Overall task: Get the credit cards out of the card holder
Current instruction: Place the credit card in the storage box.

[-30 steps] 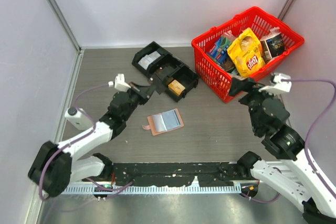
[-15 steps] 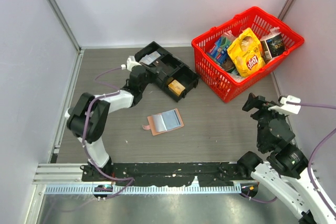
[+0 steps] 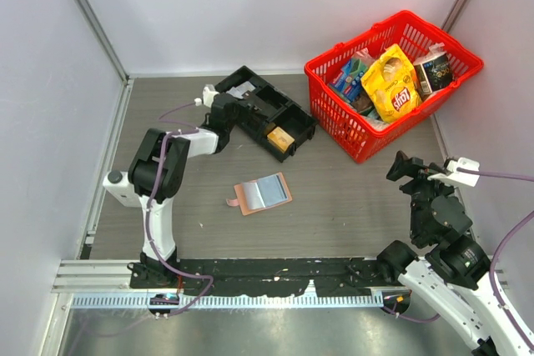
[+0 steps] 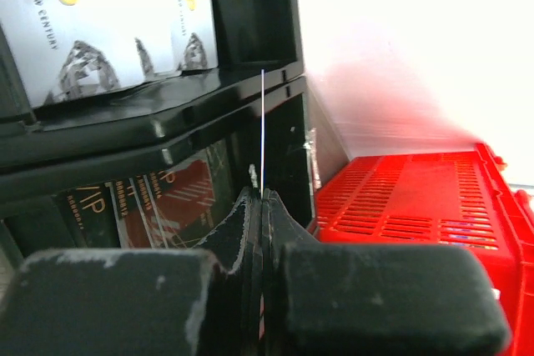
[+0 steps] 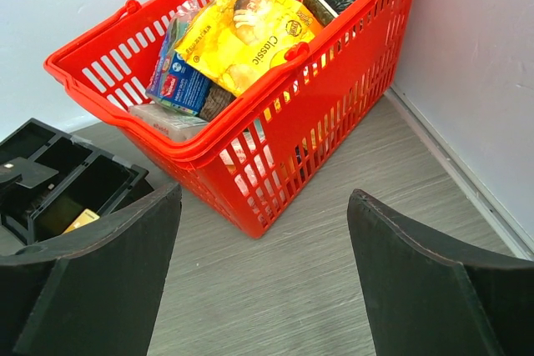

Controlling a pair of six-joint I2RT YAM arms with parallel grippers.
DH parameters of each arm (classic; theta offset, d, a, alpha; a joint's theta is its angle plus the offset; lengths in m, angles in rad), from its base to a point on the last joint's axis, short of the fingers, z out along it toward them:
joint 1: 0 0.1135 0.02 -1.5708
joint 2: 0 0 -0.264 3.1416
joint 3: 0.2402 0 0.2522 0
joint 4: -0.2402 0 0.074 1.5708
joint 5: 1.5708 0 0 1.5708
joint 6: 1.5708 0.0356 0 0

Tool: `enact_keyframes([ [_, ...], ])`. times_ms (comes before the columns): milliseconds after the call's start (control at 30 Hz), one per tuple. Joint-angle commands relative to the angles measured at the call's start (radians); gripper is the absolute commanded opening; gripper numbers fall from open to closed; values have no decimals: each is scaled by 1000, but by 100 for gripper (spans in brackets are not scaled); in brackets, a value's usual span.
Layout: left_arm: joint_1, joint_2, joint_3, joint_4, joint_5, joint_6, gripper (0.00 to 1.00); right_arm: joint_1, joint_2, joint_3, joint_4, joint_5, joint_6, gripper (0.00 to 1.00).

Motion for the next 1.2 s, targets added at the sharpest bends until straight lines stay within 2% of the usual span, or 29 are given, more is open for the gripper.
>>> enact_keyframes([
  [0, 3, 27, 36, -10, 38, -36, 0, -1, 6, -2, 38, -2, -13, 84],
  [333, -9, 54, 35, -7, 72, -101, 0, -1, 9, -5, 41, -16, -14, 85],
  [433, -24, 34, 13, -3, 35, -92, 0, -3, 8, -7, 41, -15, -16, 84],
  [833, -20, 44, 13, 13, 81, -104, 0, -1, 3, -12, 41, -28, -16, 85],
  [1067, 0, 51, 25, -45, 90, -101, 10, -1, 8, -12, 41, -33, -16, 84],
  [1167, 8, 42, 18, -57, 93, -96, 18, -1, 6, -9, 39, -33, -16, 85],
])
